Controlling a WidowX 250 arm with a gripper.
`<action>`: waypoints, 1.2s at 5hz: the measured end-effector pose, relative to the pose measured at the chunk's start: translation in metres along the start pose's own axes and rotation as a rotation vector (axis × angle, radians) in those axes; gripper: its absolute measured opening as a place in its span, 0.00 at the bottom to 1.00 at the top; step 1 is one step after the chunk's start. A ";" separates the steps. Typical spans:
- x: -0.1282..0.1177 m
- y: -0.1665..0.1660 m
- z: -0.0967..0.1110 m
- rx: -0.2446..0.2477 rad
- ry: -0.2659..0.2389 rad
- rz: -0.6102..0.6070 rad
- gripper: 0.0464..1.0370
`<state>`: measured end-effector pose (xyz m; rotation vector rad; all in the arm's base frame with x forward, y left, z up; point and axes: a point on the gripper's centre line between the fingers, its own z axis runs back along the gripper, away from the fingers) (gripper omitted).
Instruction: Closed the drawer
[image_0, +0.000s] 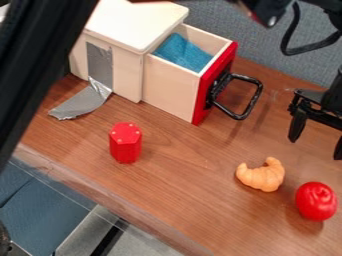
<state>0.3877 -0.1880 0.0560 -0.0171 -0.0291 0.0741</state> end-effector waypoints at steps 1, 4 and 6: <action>-0.004 0.002 -0.021 0.025 0.044 0.002 0.96; 0.015 -0.002 -0.028 0.050 0.024 0.010 0.96; 0.034 -0.008 -0.028 0.055 -0.018 0.008 0.96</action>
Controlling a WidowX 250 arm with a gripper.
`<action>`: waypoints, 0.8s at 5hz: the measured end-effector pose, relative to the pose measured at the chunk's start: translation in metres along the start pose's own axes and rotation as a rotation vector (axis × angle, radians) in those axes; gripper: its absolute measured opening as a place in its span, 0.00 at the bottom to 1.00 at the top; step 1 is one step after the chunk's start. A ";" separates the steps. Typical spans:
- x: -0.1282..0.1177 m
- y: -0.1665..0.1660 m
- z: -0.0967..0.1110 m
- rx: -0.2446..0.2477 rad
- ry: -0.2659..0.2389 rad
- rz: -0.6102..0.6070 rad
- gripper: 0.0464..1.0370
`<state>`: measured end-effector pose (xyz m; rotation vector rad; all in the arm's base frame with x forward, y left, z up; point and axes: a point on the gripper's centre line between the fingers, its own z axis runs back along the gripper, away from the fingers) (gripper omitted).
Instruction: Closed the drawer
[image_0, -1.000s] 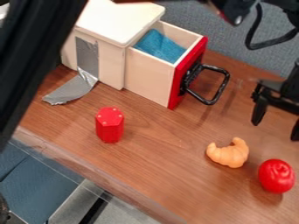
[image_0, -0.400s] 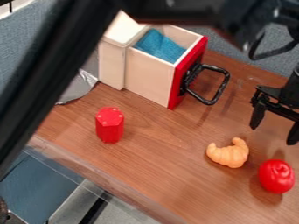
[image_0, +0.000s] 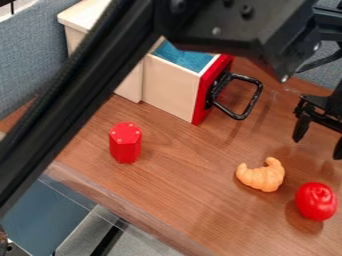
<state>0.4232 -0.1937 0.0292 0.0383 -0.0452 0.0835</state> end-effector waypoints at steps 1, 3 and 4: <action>0.012 0.015 -0.009 0.007 0.018 0.042 0.96; 0.031 0.058 -0.022 -0.017 0.045 0.135 0.96; 0.032 0.068 -0.025 -0.026 0.057 0.150 0.96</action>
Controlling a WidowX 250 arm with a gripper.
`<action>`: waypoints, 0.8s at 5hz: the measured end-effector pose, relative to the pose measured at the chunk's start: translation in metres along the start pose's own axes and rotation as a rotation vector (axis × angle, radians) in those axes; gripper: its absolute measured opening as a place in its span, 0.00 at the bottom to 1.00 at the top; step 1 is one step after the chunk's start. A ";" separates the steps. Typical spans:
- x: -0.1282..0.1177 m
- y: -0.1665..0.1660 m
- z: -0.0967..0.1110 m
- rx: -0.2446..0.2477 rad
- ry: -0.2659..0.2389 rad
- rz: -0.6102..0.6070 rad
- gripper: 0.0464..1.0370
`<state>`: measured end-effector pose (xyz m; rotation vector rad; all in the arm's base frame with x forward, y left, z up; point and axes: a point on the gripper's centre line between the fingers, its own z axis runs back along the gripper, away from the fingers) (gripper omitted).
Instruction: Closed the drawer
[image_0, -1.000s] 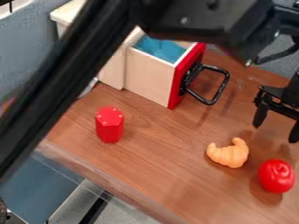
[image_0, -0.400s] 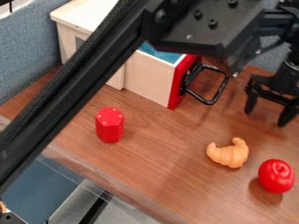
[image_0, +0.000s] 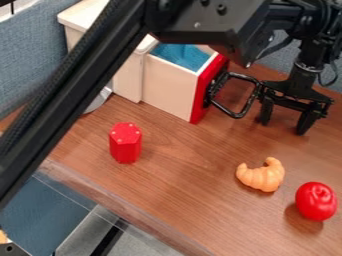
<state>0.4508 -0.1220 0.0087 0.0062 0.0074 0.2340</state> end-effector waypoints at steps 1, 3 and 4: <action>-0.001 0.012 0.001 -0.004 0.009 0.014 0.96; 0.000 0.041 0.001 -0.018 0.026 0.049 0.96; -0.009 0.054 0.003 -0.024 0.038 0.051 0.96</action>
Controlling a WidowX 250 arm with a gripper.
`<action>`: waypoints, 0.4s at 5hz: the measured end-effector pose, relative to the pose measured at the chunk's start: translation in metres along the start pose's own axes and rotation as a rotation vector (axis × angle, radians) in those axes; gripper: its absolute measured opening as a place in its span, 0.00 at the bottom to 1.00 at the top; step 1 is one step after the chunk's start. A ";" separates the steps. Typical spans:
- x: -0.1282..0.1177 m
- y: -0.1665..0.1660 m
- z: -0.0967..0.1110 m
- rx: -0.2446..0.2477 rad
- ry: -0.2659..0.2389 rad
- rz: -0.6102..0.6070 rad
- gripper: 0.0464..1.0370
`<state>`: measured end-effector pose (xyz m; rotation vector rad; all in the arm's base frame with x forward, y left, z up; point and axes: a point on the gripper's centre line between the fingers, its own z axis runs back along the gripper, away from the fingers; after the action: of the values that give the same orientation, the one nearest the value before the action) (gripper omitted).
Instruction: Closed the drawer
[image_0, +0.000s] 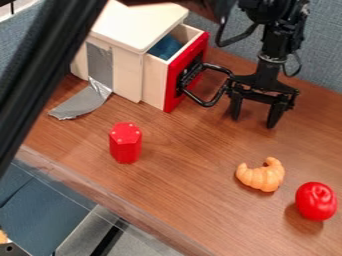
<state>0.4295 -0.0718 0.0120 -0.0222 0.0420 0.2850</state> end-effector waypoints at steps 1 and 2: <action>0.004 0.021 0.005 -0.001 -0.003 0.043 0.96; 0.006 0.033 0.005 0.000 -0.001 0.059 0.96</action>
<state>0.4257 -0.0382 0.0159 -0.0208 0.0417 0.3443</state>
